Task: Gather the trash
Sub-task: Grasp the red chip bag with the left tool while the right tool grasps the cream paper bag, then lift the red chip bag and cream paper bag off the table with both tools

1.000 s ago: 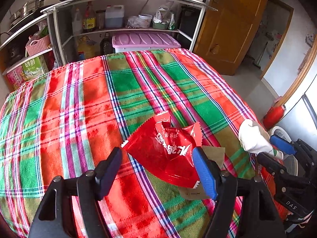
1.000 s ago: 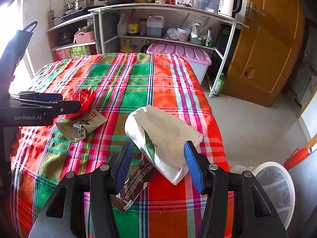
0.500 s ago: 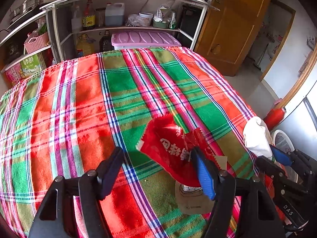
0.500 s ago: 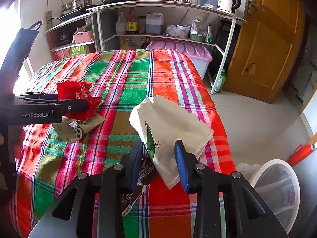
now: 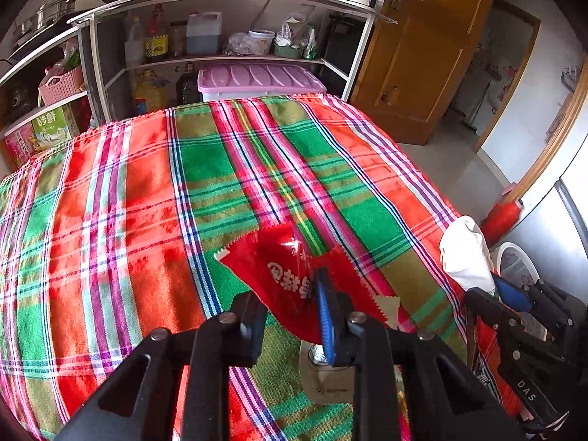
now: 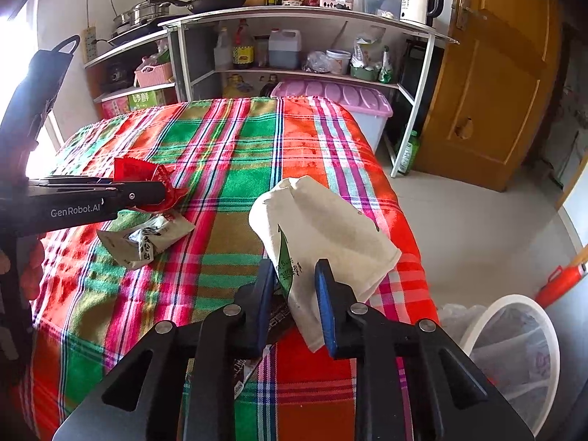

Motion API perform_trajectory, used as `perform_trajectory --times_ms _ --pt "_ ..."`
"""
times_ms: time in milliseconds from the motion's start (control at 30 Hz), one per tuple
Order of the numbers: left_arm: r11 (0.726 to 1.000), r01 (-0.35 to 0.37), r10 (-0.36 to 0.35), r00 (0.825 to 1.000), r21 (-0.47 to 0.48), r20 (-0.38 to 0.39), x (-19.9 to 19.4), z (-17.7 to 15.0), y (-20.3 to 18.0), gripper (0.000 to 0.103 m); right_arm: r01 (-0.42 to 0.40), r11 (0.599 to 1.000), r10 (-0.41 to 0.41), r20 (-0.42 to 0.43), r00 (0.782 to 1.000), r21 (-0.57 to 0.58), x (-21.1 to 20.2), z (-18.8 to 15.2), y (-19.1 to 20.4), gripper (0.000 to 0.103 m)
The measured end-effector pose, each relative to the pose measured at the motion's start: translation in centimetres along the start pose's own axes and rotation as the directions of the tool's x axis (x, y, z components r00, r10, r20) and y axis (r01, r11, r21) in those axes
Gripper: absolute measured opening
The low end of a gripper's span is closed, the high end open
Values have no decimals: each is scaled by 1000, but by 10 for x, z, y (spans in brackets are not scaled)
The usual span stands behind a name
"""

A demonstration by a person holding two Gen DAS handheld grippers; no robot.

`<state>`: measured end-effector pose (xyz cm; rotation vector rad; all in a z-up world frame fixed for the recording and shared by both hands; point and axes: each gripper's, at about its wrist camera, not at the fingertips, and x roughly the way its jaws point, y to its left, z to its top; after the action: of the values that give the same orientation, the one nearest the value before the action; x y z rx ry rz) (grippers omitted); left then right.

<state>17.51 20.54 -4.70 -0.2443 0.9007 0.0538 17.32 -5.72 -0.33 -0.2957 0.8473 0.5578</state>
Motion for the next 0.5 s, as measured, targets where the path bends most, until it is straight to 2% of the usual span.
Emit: perform_trajectory --times_ms 133,500 --pt "1000 -6 6 1000 8 11 -2 1 -2 18 5 1000 -5 12 1000 8 -3 0 -1 21" --pt "1000 -8 8 998 7 66 -23 1 -2 15 7 999 -9 58 998 32 -17 2 -6 16"
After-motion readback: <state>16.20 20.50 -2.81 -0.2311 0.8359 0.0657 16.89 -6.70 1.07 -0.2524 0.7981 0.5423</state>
